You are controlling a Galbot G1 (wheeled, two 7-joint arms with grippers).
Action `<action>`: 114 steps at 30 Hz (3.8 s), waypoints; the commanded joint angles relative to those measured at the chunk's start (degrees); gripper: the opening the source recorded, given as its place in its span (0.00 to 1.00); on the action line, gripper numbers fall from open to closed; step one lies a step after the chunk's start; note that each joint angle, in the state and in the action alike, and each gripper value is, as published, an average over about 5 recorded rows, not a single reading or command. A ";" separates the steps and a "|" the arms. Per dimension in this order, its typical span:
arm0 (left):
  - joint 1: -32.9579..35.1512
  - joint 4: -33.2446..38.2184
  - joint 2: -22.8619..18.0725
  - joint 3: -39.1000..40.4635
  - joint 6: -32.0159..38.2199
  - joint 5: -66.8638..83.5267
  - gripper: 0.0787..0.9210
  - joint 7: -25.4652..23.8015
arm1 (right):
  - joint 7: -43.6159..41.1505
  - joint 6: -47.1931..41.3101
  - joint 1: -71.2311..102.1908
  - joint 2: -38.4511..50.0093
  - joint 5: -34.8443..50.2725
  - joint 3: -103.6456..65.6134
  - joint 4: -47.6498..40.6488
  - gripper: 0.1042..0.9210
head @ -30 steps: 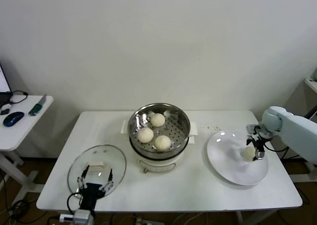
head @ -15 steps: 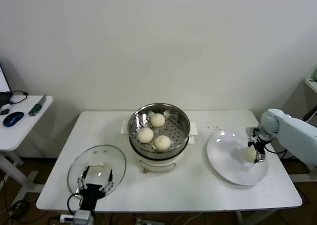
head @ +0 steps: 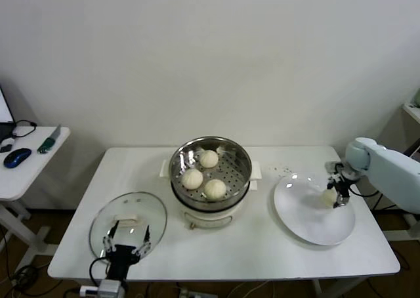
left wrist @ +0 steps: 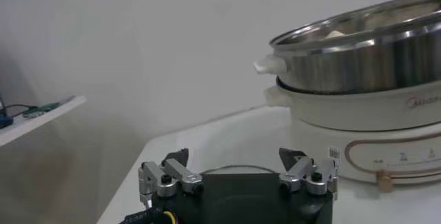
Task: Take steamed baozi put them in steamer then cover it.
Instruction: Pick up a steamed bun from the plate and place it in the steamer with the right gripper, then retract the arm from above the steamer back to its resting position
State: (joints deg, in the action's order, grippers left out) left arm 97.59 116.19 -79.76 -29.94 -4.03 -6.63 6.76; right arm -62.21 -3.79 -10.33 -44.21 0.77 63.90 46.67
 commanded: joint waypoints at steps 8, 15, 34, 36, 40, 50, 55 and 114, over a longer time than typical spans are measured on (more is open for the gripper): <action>-0.58 2.44 -0.30 2.92 -1.10 -1.76 0.88 -0.67 | 2.27 -7.95 -35.13 -11.28 38.56 30.63 7.38 0.71; -1.17 3.21 0.67 3.04 -0.95 -1.36 0.88 -1.27 | 2.90 -9.77 -40.25 -20.72 50.05 36.01 8.24 0.72; 0.17 4.11 1.79 0.25 -0.18 2.16 0.88 -1.03 | 5.90 -12.84 -35.00 -33.63 54.42 38.03 9.85 0.72; 0.39 3.96 1.81 -0.02 0.02 2.44 0.88 -1.03 | 6.21 -13.00 -33.61 -33.93 53.49 37.98 9.79 0.72; 0.86 3.66 1.74 -0.41 0.48 2.71 0.88 -1.03 | 6.49 -13.07 -30.89 -34.25 50.93 38.12 9.28 0.72; 1.28 2.86 1.60 -0.87 1.11 3.19 0.88 -1.01 | 7.53 -13.17 -26.65 -33.92 47.77 38.12 7.58 0.73; 1.22 2.66 1.55 -0.83 1.08 3.15 0.88 -1.01 | 7.24 -13.06 -26.18 -33.94 46.98 37.92 6.90 0.74; -3.66 4.71 4.53 -1.60 -12.30 -41.89 0.88 -0.24 | 49.55 3.22 61.84 7.09 41.68 -76.64 42.78 0.88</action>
State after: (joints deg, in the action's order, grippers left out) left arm 93.59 119.42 -77.37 -31.32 -8.23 -23.91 9.24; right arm -21.42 2.54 8.09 -36.17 47.21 37.32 80.77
